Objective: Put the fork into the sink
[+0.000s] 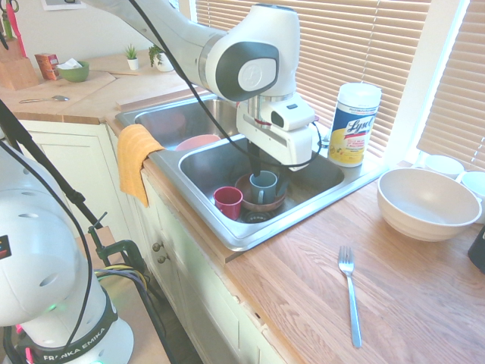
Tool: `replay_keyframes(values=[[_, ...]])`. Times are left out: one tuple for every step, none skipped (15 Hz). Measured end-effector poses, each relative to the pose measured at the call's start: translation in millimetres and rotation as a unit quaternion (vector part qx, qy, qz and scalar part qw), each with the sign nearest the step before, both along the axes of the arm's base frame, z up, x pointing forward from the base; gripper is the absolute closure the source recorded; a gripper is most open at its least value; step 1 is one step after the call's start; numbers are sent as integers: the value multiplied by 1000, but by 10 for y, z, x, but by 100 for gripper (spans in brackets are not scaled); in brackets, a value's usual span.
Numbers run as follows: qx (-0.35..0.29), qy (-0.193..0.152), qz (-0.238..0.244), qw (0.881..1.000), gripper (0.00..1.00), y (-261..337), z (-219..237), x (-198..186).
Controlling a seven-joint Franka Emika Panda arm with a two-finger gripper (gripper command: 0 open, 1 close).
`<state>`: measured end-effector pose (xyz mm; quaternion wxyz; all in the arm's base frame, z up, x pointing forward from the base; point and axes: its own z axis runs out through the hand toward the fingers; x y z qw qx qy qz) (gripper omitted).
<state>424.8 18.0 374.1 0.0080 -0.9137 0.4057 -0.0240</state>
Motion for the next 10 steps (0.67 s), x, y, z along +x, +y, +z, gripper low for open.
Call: replay_keyframes(values=[[0,0,0,1000,0,0,-4,0],[-2,0,12,1000,0,5,-4,0],[-2,3,40,999,0,19,5,-8],[-1,10,72,997,0,15,41,-31],[1,18,104,994,0,-22,97,-69],[4,28,136,990,0,-107,173,-131],[10,38,168,985,0,-244,268,-211],[17,45,198,979,0,-371,375,-286],[23,49,228,972,0,-497,479,-352],[25,51,259,964,0,-621,557,-404]])
